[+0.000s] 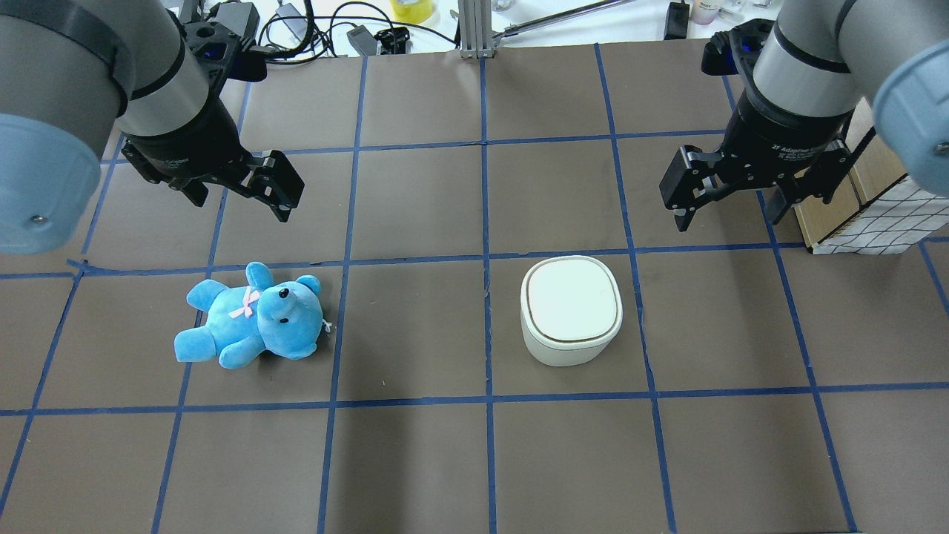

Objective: Open trash can with right arm

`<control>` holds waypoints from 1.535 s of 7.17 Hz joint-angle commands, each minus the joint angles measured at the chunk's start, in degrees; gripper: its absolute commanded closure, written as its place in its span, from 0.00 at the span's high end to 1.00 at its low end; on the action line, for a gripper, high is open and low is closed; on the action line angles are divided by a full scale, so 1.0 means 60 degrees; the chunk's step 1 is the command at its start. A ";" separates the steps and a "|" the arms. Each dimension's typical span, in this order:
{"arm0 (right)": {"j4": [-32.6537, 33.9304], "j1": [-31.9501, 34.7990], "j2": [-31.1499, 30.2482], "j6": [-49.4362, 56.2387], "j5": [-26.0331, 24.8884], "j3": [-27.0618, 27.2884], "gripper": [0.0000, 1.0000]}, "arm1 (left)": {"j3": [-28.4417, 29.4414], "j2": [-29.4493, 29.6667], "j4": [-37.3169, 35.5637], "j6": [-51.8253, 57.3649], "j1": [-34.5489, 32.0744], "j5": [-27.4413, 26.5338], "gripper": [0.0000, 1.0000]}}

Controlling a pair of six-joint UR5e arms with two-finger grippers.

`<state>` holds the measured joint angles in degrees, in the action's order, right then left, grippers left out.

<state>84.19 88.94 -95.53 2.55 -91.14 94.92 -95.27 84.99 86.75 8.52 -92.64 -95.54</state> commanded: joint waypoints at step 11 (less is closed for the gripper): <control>0.0090 0.0044 0.0014 -0.0191 0.0073 0.0103 0.51 | 0.0000 0.0000 0.0000 0.0000 0.0000 0.0000 1.00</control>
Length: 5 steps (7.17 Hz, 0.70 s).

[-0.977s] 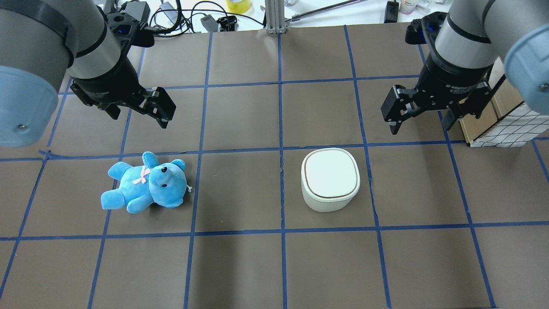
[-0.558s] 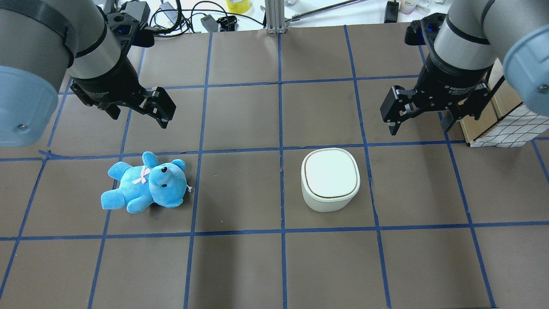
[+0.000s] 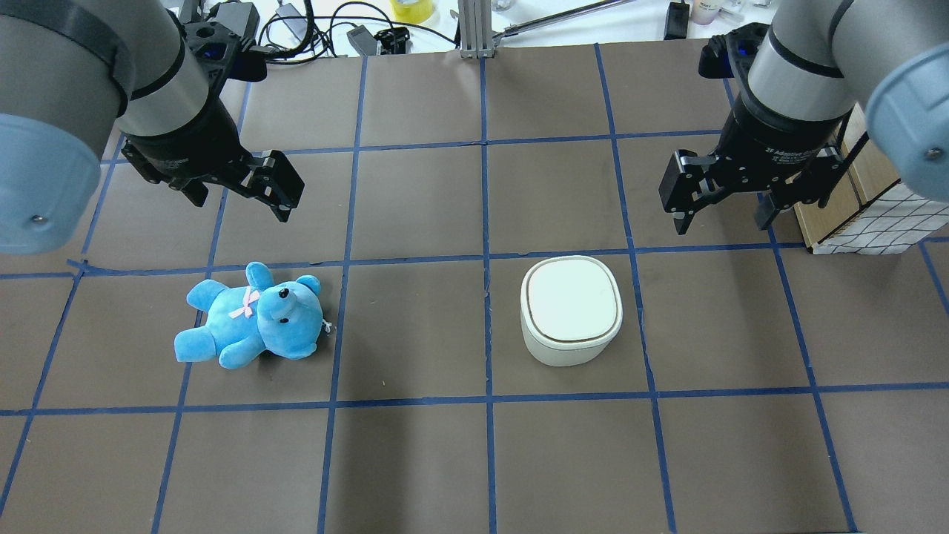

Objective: Open trash can with right arm
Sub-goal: 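Move the right gripper over the white trash can lid and lower it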

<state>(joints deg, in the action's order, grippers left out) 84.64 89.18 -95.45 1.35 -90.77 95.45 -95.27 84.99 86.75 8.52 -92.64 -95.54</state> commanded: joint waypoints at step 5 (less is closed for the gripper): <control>0.0349 0.0253 0.0175 -0.0222 0.0493 0.0381 0.00 | 0.0000 0.0000 0.0000 0.0000 0.0000 0.0000 1.00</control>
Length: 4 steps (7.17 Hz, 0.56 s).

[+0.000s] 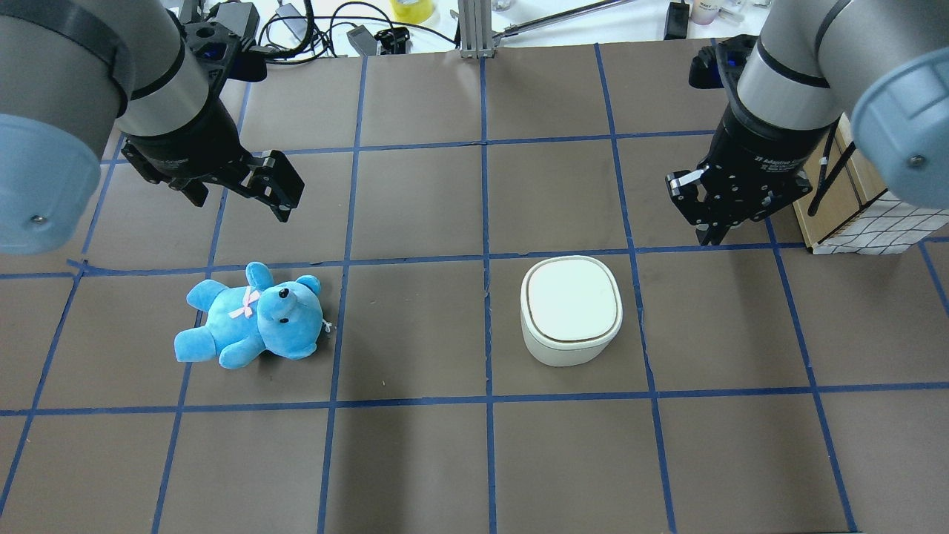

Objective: Open trash can with right arm
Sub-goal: 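Move the right gripper over the white trash can lid and lower it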

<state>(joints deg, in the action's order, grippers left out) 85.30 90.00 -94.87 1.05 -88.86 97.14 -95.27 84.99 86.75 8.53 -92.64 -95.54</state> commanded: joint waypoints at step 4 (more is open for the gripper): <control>0.2183 0.0644 0.0693 -0.1125 0.0176 0.0900 0.00 | 0.0000 0.0000 0.0000 0.0000 0.0000 0.0000 1.00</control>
<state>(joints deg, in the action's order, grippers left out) 93.98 93.14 -91.51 -4.60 -87.84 100.18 -95.27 84.99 86.75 8.53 -92.64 -95.54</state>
